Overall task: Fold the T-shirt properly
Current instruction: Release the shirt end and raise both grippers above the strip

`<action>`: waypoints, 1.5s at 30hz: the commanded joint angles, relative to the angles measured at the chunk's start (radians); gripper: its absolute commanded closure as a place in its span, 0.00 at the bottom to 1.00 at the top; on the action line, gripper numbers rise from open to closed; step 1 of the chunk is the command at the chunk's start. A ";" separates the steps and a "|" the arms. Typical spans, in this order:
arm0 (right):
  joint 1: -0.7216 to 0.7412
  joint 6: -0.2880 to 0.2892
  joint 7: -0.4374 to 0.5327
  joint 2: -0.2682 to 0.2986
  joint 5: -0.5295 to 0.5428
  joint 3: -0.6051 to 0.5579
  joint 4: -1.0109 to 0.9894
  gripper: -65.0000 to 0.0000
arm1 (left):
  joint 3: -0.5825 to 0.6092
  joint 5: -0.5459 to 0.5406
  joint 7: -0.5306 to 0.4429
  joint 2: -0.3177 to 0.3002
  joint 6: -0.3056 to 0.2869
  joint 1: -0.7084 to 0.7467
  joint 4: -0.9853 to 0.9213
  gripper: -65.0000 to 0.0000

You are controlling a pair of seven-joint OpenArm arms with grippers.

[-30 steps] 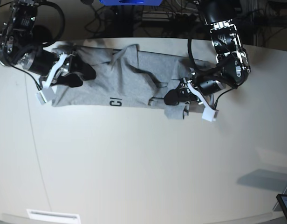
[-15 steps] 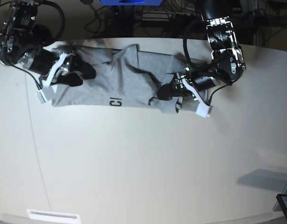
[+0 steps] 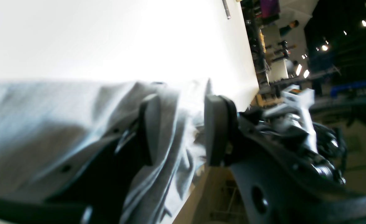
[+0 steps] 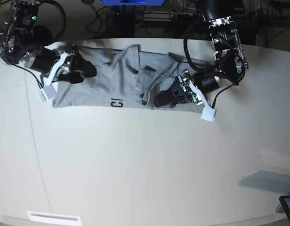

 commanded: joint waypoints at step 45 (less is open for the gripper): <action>0.158 -0.360 0.235 0.070 -0.907 -0.955 0.082 1.00 | 0.175 1.472 -0.602 -0.244 -0.101 0.135 0.286 1.00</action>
